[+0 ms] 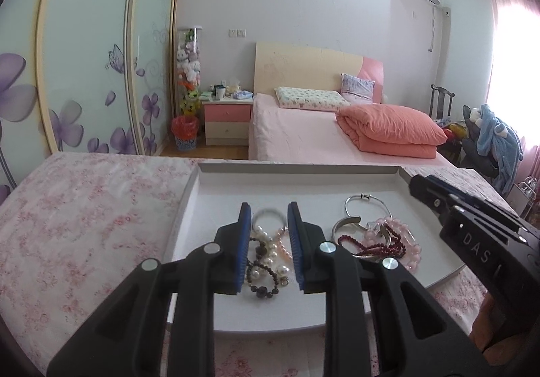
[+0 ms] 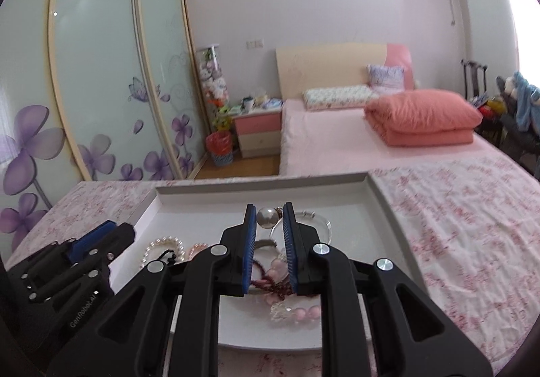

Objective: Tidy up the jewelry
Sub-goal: 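Open the right tool to drop the earring into the tray while the left tool releases the ring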

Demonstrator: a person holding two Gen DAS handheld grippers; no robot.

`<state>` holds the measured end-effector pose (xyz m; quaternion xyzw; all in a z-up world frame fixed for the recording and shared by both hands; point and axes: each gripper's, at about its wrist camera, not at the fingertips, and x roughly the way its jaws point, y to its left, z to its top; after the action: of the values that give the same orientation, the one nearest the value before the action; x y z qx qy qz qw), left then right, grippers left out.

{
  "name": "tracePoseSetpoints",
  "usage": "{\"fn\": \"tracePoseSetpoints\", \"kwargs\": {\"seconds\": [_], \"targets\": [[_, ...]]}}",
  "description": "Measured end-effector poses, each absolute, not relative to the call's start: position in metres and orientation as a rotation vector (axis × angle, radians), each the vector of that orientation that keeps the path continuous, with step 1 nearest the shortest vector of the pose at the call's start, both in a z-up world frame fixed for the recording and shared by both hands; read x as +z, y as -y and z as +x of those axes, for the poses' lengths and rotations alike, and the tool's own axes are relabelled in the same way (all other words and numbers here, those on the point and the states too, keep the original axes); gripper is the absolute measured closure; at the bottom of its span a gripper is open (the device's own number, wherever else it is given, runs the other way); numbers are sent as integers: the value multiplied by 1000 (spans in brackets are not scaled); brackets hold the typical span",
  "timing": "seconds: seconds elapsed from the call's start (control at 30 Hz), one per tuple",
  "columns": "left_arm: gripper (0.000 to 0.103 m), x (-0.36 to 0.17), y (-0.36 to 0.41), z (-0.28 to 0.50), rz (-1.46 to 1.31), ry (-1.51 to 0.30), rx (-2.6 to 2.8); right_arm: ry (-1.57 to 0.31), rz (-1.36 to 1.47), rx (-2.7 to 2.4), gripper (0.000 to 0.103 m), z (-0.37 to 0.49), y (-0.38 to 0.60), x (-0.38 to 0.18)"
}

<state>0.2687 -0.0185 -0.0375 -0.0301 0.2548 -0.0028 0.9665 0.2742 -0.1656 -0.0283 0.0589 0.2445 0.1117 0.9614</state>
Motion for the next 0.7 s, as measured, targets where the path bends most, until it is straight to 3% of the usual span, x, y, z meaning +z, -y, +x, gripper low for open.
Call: {"fn": "tracePoseSetpoints", "kwargs": {"seconds": [0.03, 0.07, 0.47, 0.7], "targets": [[67, -37, 16, 269, -66, -514, -2, -500, 126, 229, 52, 273, 167, -28], [65, -35, 14, 269, -72, -510, 4, -488, 139, 221, 46, 269, 172, -26], [57, 7, -40, 228, -186, -417, 62, -385, 244, 184, 41, 218, 212, 17], [41, 20, -53, 181, -193, -393, 82, -378, 189, 176, 22, 177, 204, 29]]}}
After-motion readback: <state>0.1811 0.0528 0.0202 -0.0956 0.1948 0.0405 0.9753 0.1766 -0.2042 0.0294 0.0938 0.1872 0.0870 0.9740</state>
